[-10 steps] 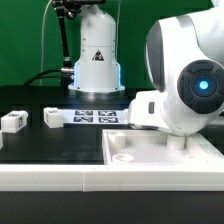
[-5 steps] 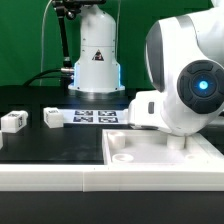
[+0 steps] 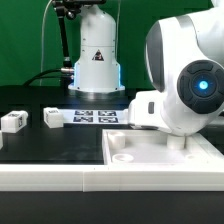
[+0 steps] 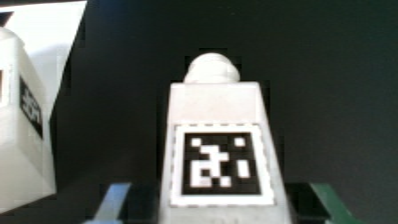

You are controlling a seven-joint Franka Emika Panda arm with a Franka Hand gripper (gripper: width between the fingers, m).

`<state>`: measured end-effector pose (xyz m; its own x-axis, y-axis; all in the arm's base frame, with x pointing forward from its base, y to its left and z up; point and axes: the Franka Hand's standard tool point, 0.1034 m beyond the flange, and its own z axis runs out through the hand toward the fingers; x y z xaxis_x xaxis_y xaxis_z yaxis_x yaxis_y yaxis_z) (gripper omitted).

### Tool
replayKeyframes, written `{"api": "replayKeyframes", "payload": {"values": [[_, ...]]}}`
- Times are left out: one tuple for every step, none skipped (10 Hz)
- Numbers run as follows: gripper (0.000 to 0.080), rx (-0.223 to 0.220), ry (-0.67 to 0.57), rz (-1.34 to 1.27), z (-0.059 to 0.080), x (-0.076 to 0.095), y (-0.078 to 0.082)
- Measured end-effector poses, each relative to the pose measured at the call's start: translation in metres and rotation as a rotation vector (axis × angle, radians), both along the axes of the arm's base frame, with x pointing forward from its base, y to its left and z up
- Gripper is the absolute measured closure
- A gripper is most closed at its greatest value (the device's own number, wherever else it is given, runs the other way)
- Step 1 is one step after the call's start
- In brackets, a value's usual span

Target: Assemble one leg

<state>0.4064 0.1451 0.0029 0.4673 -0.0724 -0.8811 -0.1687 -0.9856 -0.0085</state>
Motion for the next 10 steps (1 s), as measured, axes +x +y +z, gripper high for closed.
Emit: {"api": "replayKeyframes", "payload": {"values": [[0.0509,0.007,0.005,0.002,0.010,0.002,-0.002],[0.0509,0.008,0.003,-0.002,0.026,0.007,-0.004],[0.0509,0.005,0.007,-0.010,0.043,0.011,-0.005],[0.0509,0.007,0.007,-0.002,0.057,0.015,-0.005],[0.0509,0.017,0.008,0.005,0.067,0.020,-0.005],[0.0509,0.028,0.003,0.008,0.074,0.027,-0.006],[0.0509,0.027,-0.015,0.005,0.072,0.030,-0.005],[0.0509,0.027,-0.022,0.004,0.071,0.031,-0.005],[0.0509,0.020,-0.088,-0.005,0.068,0.038,-0.003],[0.0509,0.014,-0.141,-0.012,0.068,0.040,-0.002]]}}
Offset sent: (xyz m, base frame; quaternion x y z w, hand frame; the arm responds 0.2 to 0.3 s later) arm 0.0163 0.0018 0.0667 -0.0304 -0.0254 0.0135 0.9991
